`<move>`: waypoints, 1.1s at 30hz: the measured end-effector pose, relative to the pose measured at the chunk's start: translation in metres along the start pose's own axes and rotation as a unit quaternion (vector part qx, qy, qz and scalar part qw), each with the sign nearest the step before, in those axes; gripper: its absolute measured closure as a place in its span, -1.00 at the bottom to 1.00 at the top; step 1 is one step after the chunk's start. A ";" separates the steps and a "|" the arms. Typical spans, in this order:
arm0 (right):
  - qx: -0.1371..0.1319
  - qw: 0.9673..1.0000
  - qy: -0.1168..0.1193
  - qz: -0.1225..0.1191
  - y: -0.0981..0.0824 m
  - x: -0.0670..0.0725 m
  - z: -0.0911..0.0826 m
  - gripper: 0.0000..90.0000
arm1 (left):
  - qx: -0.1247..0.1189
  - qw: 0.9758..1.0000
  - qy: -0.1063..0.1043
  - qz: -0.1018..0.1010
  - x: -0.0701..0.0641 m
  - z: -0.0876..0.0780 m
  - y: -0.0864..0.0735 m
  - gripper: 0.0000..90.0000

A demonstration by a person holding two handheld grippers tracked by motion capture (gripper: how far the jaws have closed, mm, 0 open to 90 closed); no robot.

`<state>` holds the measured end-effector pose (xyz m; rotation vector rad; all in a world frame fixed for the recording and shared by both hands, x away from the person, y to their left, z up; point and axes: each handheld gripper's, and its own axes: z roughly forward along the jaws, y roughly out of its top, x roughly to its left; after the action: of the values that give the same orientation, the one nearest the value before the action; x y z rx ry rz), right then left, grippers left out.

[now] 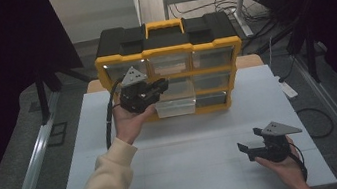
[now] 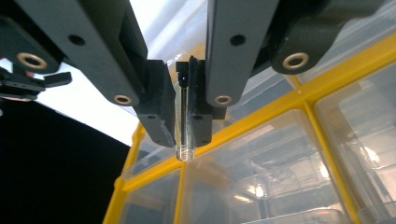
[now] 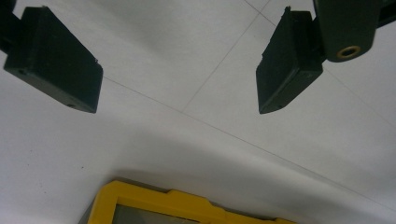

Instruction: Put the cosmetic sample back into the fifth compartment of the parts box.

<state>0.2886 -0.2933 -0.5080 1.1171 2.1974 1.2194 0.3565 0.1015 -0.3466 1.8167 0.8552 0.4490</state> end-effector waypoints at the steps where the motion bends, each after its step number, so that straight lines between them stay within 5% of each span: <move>1: 0.000 1.000 0.000 0.000 0.000 0.000 0.000 -0.66 | 0.002 1.000 0.001 0.000 0.001 0.001 0.000 0.79; 33: 0.001 1.000 0.001 0.000 0.000 0.000 0.000 -0.66 | 0.055 0.998 -0.007 0.010 0.006 0.024 -0.013 0.79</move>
<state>0.2886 -0.2931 -0.5081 1.1177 2.1997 1.2187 0.3716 0.0926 -0.3688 1.9292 0.8667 0.4073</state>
